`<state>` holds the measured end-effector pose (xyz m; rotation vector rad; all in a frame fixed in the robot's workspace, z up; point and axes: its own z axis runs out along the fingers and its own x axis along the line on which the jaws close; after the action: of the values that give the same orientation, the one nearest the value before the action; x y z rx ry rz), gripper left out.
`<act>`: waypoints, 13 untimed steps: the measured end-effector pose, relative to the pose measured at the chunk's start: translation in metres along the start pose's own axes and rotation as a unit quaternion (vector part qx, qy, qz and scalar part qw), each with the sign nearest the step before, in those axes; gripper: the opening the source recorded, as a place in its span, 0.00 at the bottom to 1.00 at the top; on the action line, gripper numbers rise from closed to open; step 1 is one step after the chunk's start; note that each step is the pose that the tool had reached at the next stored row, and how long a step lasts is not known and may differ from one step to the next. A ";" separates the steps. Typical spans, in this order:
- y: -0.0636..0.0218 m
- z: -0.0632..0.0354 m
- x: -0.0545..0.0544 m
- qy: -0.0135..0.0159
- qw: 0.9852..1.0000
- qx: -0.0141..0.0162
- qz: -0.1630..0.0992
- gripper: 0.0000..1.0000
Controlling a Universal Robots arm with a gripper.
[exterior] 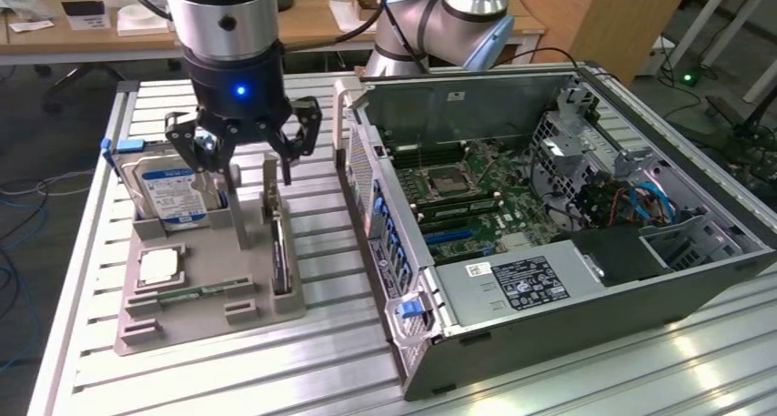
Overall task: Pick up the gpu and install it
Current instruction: 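Pick up the gpu and move the gpu toward the slot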
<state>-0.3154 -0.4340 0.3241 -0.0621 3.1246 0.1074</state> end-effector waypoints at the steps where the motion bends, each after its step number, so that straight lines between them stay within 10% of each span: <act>1: -0.0012 0.0006 0.000 0.000 1.000 -0.001 0.000 0.65; 13: -0.0154 0.0090 0.001 0.000 1.000 -0.009 0.000 0.65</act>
<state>-0.3155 -0.4488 0.3140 -0.0631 3.1232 0.1353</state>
